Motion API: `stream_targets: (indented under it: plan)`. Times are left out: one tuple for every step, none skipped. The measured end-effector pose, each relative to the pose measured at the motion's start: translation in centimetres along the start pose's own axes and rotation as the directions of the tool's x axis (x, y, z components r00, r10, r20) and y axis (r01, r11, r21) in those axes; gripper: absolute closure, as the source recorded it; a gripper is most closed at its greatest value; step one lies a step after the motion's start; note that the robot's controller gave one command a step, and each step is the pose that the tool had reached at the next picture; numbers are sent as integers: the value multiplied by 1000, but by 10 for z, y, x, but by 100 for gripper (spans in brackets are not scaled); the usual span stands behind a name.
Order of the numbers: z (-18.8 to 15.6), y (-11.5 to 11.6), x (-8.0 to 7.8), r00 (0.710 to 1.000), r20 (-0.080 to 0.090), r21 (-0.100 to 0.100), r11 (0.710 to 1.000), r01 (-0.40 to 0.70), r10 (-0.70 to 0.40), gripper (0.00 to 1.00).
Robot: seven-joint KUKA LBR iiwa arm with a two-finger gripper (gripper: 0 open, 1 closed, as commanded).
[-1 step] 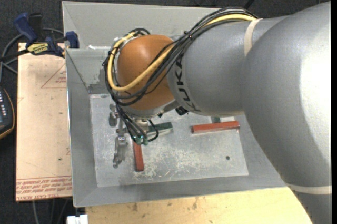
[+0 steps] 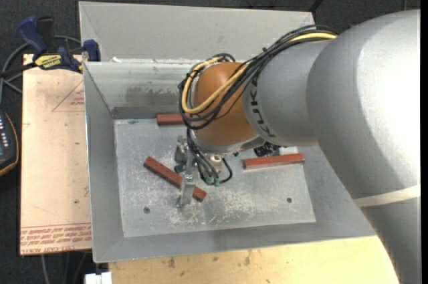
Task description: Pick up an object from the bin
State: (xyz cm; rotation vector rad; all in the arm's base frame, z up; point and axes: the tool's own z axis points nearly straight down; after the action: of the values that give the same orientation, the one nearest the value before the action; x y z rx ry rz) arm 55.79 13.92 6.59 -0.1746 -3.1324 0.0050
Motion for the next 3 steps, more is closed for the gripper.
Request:
stream_targets:
  plan:
    - [-35,-26,-10,995,7,-5,995,-97,97,0]
    - [-34,-19,-5,967,3,-6,967,-256,256,0]
    - [-3,-25,-24,947,2,-6,947,-323,323,0]
